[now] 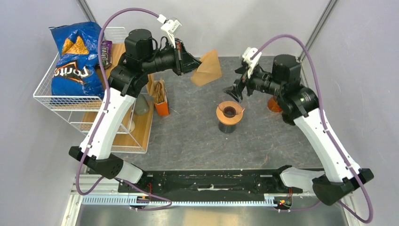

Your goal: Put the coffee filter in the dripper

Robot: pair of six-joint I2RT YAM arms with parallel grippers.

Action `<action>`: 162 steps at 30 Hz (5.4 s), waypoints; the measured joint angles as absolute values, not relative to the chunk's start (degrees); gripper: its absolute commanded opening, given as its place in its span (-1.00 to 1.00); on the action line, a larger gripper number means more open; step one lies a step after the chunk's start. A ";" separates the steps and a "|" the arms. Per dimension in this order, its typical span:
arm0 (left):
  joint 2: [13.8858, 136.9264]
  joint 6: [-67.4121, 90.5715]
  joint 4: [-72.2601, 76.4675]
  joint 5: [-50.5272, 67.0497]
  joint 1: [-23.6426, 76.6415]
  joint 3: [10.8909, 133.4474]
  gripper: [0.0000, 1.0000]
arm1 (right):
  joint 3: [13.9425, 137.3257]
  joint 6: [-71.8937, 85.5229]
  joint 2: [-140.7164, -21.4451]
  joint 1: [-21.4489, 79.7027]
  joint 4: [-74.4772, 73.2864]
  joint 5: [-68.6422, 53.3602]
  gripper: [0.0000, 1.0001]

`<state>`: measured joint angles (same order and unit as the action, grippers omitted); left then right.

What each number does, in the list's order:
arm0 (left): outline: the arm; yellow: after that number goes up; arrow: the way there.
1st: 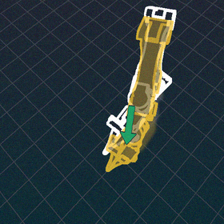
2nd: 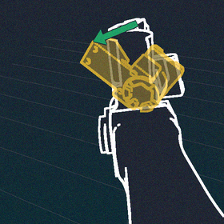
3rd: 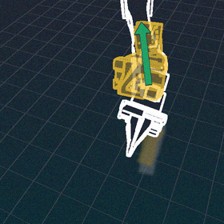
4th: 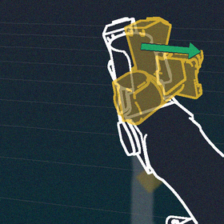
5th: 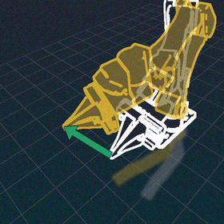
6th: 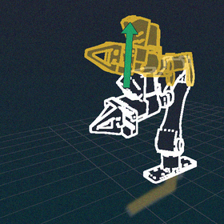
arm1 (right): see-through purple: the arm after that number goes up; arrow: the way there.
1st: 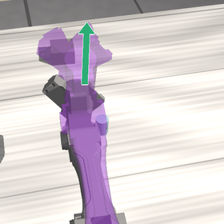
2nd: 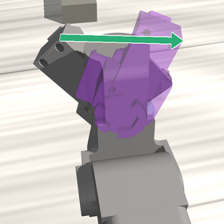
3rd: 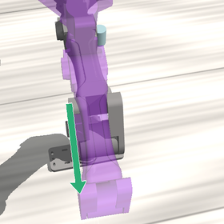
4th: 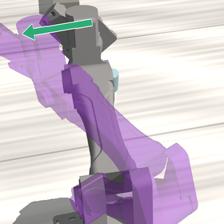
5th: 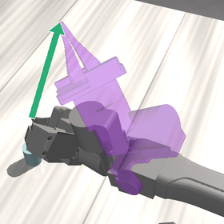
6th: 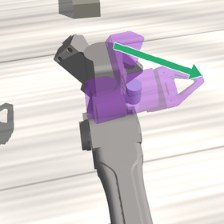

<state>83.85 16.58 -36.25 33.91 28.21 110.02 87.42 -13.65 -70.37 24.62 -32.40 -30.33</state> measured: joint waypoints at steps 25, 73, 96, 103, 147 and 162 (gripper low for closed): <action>84.60 31.48 -34.89 38.00 27.49 108.14 -0.95 | 81.82 -38.74 -69.91 40.12 -22.13 -12.01 0.64; 84.16 24.60 -45.36 40.82 28.75 105.19 -0.95 | 84.64 -37.47 -70.57 40.77 -30.83 -18.26 0.36; 84.18 45.43 -35.79 46.98 25.67 98.28 -0.95 | 80.29 -44.71 -68.16 45.04 -27.51 -14.76 0.94; 84.18 49.93 -33.08 48.56 25.04 95.35 -0.96 | 78.96 -46.72 -68.18 46.70 -22.96 -9.02 0.94; 72.44 40.75 -15.92 59.27 8.93 85.67 0.82 | 87.92 -21.78 -67.85 38.76 -31.33 -21.43 -1.00; 64.69 13.80 -14.92 60.49 23.77 83.11 0.55 | 90.11 -6.66 -66.57 38.79 -32.75 -37.43 -1.00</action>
